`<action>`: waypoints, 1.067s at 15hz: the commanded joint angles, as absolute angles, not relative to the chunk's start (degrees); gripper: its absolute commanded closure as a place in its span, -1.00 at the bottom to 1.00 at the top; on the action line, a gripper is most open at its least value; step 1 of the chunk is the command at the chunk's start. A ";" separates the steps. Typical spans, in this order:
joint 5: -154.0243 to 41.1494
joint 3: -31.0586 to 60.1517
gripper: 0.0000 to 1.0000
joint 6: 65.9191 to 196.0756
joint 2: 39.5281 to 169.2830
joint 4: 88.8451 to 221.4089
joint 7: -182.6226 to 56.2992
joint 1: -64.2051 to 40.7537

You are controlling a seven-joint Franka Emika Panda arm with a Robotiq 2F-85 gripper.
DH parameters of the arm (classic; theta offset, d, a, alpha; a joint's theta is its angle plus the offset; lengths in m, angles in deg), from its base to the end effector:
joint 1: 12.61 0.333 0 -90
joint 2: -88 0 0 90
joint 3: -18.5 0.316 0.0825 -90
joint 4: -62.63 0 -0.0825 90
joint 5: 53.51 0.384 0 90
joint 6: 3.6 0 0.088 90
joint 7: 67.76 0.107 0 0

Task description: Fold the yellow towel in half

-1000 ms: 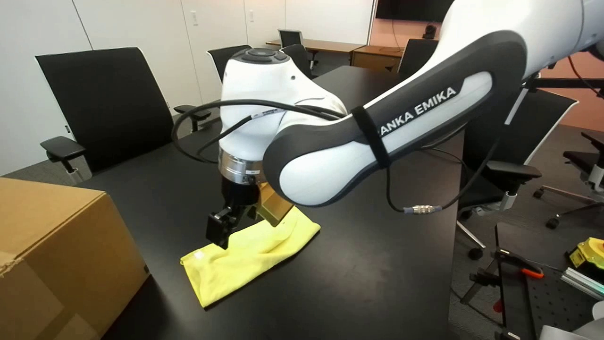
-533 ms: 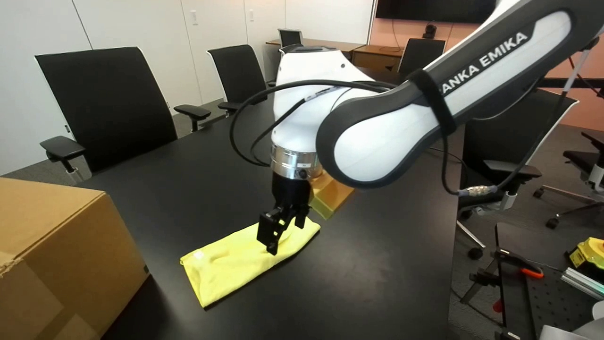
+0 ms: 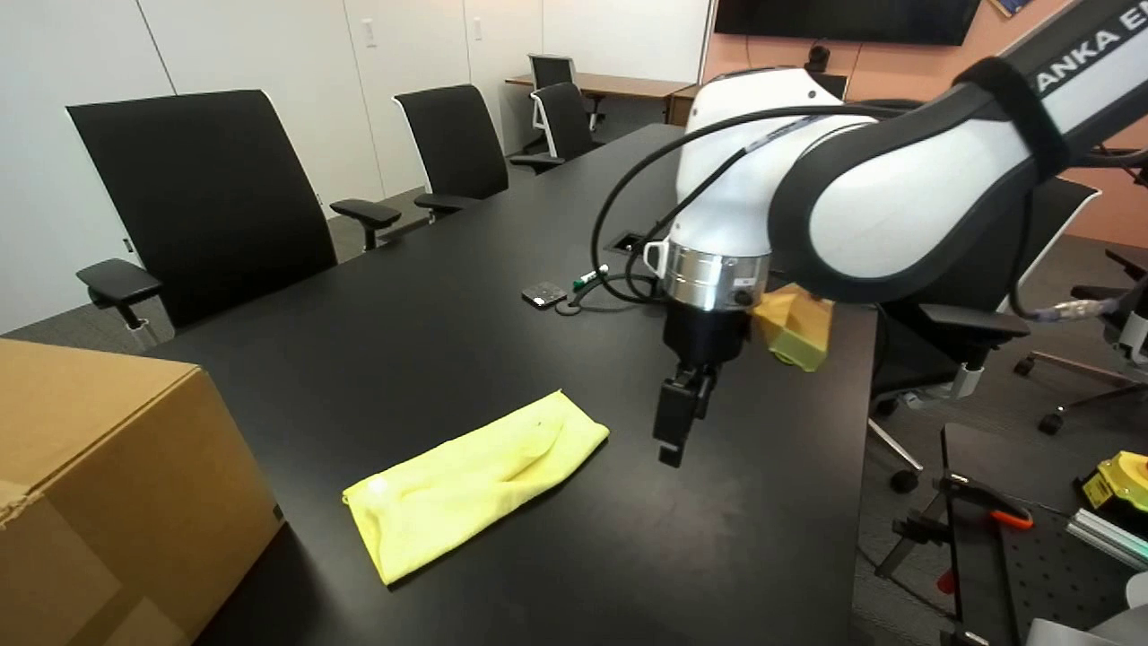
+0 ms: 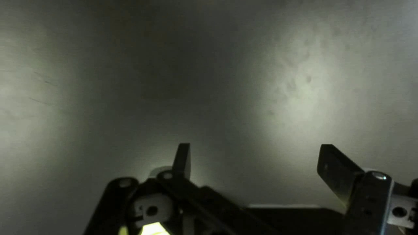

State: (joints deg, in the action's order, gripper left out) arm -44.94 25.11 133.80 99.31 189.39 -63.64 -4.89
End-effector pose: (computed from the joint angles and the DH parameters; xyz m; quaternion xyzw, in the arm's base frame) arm 0.5304 0.1365 0.2889 -0.9976 -0.0326 0.0155 0.0598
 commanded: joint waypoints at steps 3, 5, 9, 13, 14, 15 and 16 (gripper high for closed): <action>-42.88 22.52 -1.00 137.29 80.97 208.23 -76.51 -10.03; -42.10 19.93 -1.00 136.21 75.34 212.43 -82.54 -11.26; -44.19 16.05 -1.00 134.77 74.52 212.91 -84.86 -11.44; -44.45 13.01 -1.00 134.14 67.82 217.40 -88.52 -12.14; -44.47 13.13 -1.00 134.13 67.56 217.64 -88.51 -12.08; -44.48 13.23 -1.00 134.13 67.56 217.68 -88.50 -12.02; -44.48 13.23 -1.00 134.13 67.59 217.69 -88.51 -12.00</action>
State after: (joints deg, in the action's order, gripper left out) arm -43.91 14.21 134.23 67.67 217.73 -88.96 -12.95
